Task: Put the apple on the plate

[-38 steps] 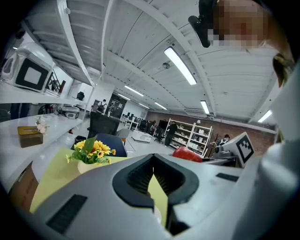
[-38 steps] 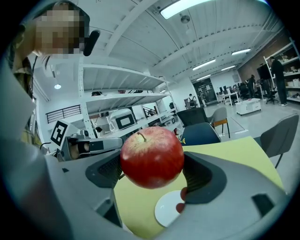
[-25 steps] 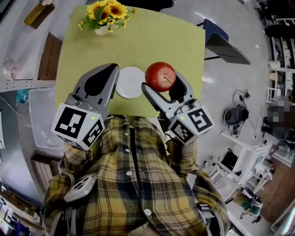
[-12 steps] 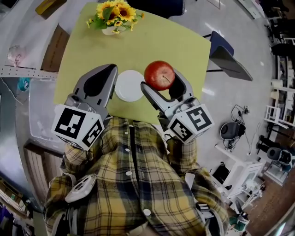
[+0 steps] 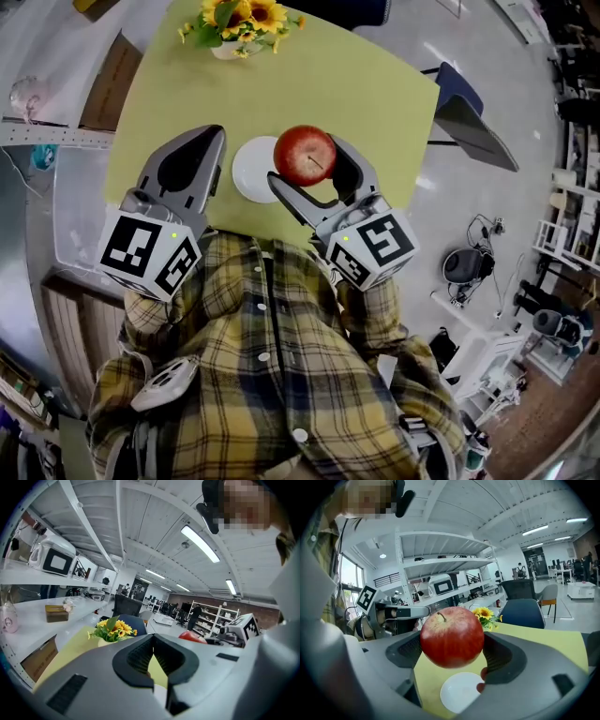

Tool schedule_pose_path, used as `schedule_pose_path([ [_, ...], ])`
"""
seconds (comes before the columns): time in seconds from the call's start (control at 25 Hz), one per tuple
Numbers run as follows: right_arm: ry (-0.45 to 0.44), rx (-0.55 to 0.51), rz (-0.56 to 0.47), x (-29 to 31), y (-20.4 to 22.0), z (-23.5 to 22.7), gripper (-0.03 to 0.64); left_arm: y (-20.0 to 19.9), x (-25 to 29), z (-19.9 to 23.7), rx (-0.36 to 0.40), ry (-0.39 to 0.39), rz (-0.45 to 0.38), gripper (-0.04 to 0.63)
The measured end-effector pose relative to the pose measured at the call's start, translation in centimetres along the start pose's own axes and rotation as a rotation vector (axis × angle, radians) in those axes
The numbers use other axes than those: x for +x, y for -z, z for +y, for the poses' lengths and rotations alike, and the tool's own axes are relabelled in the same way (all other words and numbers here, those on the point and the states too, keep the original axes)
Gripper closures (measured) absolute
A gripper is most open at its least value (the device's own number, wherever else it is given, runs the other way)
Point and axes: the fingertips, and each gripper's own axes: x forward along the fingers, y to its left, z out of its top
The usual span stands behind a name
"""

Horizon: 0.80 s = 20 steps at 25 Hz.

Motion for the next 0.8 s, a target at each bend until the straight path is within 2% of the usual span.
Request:
schedule_pose_path([
  [0.48, -0.005, 0.076, 0.139, 3.4, 8.2, -1.0, 0.221, 4.8, 0.1, 2.5, -0.029, -0.026, 0.084, 0.588],
  [0.8, -0.034, 0.061, 0.175, 5.7, 12.7, -0.4, 0.221, 7.5, 1.0, 3.6, -0.051, -0.029, 0.124, 0.588],
])
